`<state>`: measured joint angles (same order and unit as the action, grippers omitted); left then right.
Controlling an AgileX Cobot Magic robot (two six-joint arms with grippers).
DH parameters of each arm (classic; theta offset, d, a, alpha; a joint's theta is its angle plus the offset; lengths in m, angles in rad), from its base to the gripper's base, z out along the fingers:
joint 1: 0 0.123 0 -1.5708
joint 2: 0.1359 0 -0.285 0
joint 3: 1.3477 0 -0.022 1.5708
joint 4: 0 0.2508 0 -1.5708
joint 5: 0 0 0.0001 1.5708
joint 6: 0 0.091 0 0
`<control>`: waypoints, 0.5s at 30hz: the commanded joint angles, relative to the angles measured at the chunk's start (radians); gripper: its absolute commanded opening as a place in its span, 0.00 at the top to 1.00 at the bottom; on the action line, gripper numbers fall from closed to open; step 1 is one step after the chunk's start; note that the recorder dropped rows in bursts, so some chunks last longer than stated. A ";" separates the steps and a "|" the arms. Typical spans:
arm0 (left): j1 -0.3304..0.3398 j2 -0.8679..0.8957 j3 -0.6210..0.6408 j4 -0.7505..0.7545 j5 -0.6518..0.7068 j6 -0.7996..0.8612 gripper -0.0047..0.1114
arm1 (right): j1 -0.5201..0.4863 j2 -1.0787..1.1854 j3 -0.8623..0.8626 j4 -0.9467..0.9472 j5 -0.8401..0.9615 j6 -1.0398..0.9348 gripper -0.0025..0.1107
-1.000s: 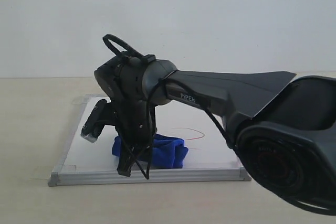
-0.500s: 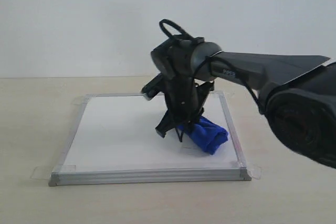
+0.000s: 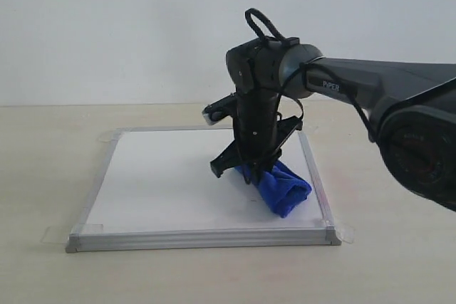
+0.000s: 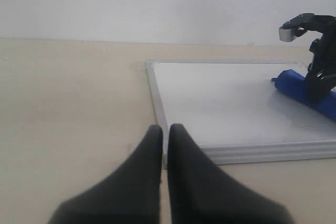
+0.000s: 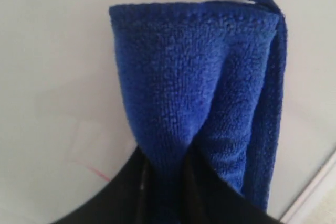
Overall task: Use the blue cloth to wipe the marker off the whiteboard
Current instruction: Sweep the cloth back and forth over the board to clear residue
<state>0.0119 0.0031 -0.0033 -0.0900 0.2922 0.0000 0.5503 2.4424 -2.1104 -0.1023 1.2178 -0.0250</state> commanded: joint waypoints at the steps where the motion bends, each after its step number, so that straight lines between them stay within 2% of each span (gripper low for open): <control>1: -0.002 -0.003 0.003 0.001 -0.004 0.000 0.93 | 0.048 0.012 0.004 0.052 -0.028 -0.019 0.98; 8: -0.002 -0.003 0.003 0.001 -0.004 0.000 0.93 | 0.108 0.012 0.004 0.102 -0.284 -0.034 0.98; 12: -0.002 -0.003 0.003 0.001 -0.004 0.000 0.93 | 0.106 0.012 0.004 0.058 -0.239 -0.025 0.98; 15: -0.002 -0.003 0.003 0.001 -0.004 0.000 0.93 | 0.086 0.012 0.004 -0.110 -0.168 0.025 0.98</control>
<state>0.0119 0.0031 -0.0033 -0.0900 0.2922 0.0000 0.6591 2.4530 -2.1104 -0.0819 0.9892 -0.0354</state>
